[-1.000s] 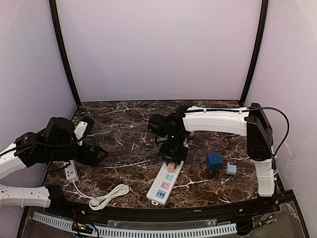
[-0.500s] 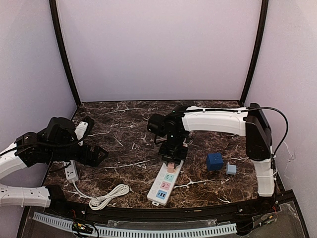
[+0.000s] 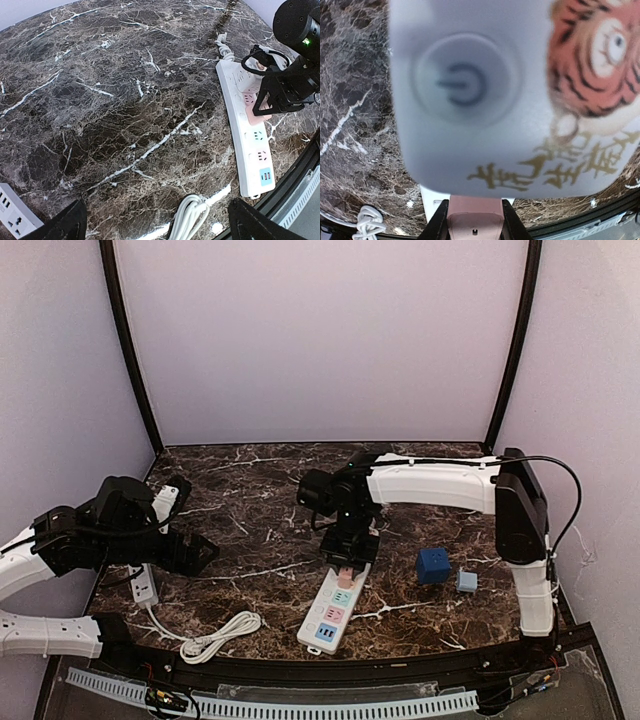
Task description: Insert the plug
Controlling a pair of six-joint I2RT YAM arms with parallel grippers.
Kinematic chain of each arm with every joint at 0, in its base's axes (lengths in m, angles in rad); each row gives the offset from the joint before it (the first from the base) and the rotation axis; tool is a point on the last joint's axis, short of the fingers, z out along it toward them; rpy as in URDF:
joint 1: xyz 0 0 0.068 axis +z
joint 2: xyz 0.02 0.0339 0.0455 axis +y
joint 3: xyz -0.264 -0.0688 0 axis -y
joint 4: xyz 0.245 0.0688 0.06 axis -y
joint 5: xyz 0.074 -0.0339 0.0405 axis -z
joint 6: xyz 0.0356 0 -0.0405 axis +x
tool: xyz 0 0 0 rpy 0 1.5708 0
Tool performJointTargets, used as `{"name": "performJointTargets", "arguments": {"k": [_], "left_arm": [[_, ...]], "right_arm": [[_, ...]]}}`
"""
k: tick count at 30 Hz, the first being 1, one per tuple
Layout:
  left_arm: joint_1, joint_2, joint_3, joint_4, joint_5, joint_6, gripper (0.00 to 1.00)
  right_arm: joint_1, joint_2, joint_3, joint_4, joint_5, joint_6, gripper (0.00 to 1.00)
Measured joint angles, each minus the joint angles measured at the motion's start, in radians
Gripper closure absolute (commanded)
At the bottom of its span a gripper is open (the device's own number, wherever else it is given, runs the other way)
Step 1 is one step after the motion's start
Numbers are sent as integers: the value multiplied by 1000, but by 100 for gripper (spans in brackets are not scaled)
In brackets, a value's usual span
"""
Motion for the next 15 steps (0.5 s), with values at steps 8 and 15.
{"name": "performJointTargets", "arguments": {"k": [8,15], "left_arm": [[0,0,0,0,-6,0,1],[0,6,0,0,-11,0,1]], "right_arm": [[0,-4,-6,-11,18,-21,8],[0,-77,27,-24,42,-29,6]]}}
